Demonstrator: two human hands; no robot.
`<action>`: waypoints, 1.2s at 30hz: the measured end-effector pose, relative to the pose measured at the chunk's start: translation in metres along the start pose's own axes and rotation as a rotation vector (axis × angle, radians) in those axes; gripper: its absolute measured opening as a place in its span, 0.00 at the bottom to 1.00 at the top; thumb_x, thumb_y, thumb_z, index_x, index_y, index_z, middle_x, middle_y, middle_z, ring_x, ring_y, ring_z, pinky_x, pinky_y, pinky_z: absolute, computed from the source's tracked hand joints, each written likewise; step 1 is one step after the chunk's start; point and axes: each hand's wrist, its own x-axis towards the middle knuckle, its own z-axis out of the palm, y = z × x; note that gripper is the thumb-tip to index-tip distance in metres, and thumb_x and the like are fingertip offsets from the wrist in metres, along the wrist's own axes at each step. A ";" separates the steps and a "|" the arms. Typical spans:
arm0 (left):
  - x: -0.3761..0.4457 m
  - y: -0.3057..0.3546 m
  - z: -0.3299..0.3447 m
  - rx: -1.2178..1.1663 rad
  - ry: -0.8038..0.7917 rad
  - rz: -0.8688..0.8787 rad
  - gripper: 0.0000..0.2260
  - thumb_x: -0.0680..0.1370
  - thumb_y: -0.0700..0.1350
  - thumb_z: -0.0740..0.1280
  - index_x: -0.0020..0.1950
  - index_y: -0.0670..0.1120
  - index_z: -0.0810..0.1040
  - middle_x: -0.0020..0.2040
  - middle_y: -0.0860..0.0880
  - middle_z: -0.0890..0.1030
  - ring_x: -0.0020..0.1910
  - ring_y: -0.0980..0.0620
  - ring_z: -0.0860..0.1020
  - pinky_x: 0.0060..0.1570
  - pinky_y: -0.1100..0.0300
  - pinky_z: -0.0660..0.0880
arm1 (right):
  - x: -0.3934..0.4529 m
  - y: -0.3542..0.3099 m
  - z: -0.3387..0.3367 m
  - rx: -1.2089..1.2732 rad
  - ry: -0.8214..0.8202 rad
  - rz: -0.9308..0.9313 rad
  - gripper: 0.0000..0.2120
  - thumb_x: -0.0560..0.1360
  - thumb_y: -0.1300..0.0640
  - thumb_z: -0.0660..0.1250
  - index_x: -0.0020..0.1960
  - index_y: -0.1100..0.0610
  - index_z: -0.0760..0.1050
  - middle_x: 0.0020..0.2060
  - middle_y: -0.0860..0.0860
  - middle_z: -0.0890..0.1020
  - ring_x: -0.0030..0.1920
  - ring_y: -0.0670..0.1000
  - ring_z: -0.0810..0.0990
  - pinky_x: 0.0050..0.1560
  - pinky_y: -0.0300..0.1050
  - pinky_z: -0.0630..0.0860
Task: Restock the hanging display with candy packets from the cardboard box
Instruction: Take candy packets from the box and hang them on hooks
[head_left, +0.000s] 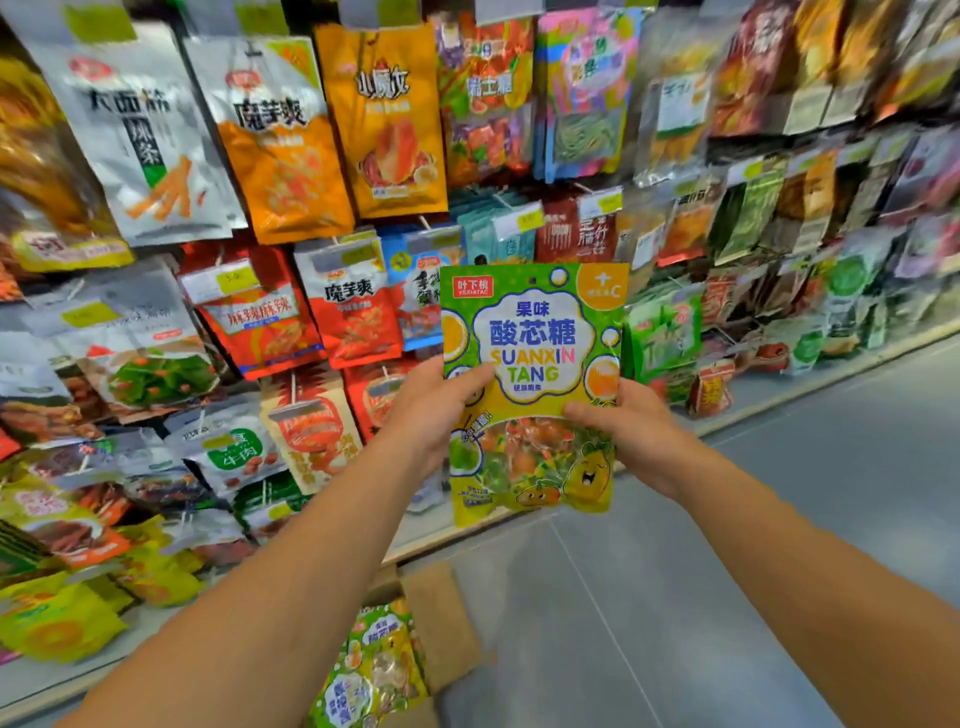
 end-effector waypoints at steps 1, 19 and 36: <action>0.003 0.016 0.024 0.018 -0.003 0.040 0.07 0.78 0.40 0.68 0.54 0.47 0.81 0.50 0.46 0.86 0.45 0.49 0.85 0.45 0.53 0.79 | -0.002 -0.015 -0.024 0.001 0.016 -0.029 0.12 0.74 0.64 0.71 0.58 0.57 0.81 0.54 0.52 0.86 0.57 0.55 0.83 0.64 0.59 0.75; 0.112 0.212 0.181 0.098 0.079 0.436 0.03 0.79 0.43 0.68 0.50 0.52 0.76 0.45 0.56 0.82 0.33 0.67 0.78 0.35 0.70 0.75 | 0.092 -0.225 -0.192 -0.117 0.022 -0.381 0.14 0.71 0.54 0.75 0.56 0.53 0.82 0.53 0.47 0.86 0.58 0.51 0.82 0.67 0.60 0.72; 0.313 0.347 0.166 0.160 0.266 0.629 0.08 0.77 0.45 0.70 0.55 0.45 0.81 0.46 0.49 0.86 0.43 0.51 0.85 0.49 0.49 0.82 | 0.306 -0.387 -0.215 -0.220 0.256 -0.632 0.14 0.72 0.58 0.72 0.56 0.53 0.72 0.47 0.49 0.81 0.43 0.47 0.80 0.44 0.46 0.76</action>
